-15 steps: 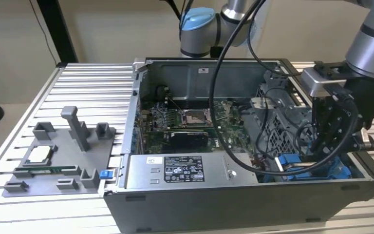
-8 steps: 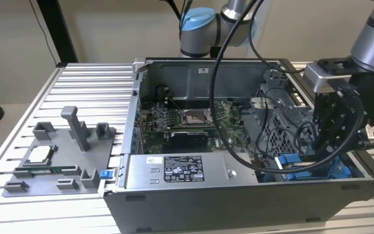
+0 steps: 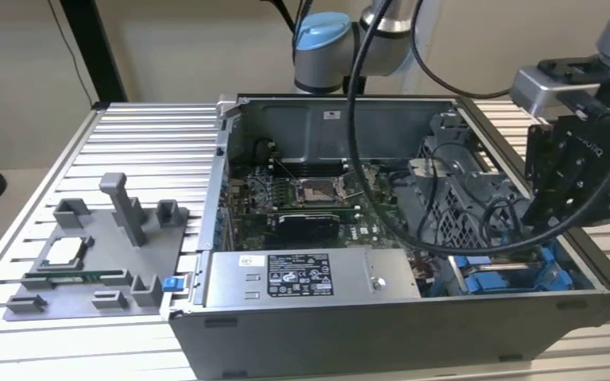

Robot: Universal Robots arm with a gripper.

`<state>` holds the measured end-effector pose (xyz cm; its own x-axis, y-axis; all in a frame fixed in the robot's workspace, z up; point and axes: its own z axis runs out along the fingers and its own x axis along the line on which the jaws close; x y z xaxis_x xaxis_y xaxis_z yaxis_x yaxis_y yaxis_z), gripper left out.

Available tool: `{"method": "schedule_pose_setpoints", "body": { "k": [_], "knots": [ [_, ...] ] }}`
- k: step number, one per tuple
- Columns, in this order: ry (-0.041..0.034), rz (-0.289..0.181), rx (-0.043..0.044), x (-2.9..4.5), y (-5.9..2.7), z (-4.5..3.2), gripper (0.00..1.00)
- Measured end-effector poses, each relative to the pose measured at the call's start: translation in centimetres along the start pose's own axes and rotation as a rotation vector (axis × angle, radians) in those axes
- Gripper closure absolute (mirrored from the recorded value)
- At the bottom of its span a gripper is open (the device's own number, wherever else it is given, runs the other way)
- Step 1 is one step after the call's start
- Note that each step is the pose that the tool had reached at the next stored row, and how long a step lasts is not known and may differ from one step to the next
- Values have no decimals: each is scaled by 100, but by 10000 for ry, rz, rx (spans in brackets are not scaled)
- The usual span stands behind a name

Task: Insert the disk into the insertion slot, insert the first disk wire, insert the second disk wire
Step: 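Insert the first disk wire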

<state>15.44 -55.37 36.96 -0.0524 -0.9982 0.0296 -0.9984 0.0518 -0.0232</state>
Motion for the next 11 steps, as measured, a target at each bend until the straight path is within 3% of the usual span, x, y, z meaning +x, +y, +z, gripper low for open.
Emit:
{"method": "schedule_pose_setpoints", "body": {
  "k": [3, 5, 7, 11],
  "knots": [
    [-380, 5, -19, -5, -87, 1, 0],
    [-553, 8, -28, -9, -163, 2, 0],
    [-633, 10, -32, -14, -255, 5, 0],
    [-692, 11, -83, 2, -386, 39, 0]
  ]
}}
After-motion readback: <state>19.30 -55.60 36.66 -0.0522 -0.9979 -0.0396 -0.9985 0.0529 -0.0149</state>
